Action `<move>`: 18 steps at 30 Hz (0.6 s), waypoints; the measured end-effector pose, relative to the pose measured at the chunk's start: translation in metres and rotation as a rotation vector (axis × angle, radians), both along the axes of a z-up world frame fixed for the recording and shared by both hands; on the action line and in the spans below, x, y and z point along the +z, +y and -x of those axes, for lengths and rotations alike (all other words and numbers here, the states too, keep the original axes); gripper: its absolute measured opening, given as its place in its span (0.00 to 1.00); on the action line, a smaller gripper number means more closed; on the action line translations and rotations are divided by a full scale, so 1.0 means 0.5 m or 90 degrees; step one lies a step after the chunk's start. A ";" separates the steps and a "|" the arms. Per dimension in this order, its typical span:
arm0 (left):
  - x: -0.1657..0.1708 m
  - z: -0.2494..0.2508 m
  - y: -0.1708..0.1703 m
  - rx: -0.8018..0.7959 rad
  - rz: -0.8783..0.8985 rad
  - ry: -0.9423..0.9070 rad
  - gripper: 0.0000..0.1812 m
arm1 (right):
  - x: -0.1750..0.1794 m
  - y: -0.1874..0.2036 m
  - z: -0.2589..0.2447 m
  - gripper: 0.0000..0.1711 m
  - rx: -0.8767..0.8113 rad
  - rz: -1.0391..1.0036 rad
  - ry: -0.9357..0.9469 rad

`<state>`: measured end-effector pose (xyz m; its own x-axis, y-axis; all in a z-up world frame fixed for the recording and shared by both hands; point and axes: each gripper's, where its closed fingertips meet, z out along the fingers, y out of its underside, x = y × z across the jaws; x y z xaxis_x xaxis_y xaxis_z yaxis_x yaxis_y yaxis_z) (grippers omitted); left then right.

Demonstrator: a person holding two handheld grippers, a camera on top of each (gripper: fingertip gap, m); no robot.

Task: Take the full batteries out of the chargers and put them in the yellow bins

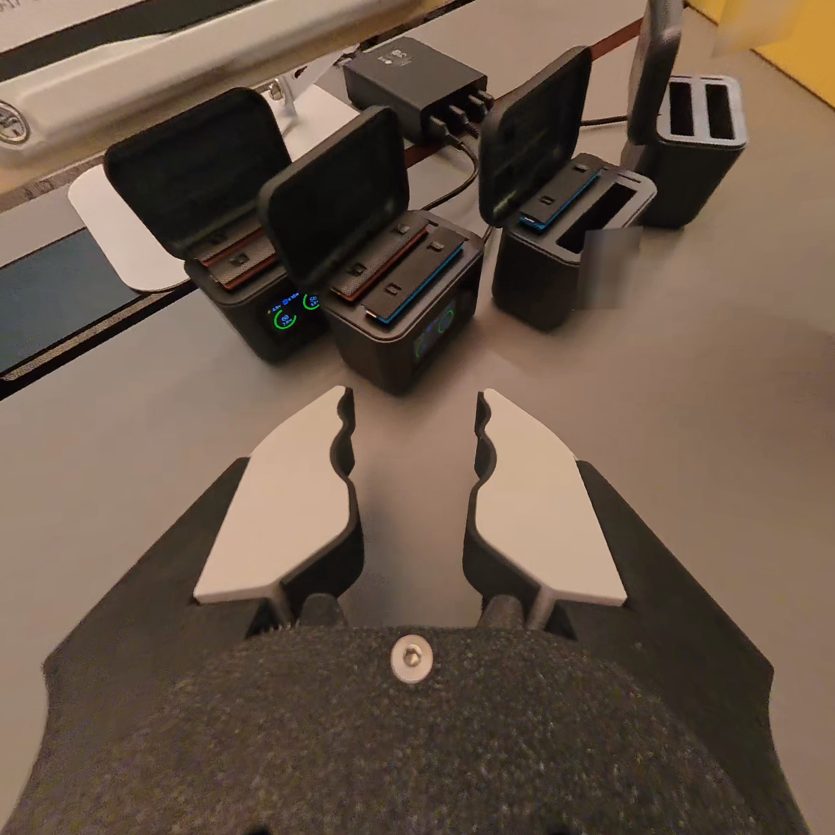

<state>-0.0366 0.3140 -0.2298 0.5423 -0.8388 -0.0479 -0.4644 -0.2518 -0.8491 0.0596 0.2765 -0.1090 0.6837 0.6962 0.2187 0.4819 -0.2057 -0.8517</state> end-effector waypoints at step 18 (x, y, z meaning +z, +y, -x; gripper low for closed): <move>-0.045 -0.039 0.040 -0.043 0.012 0.036 0.28 | -0.173 0.091 0.113 0.11 0.062 0.058 -0.261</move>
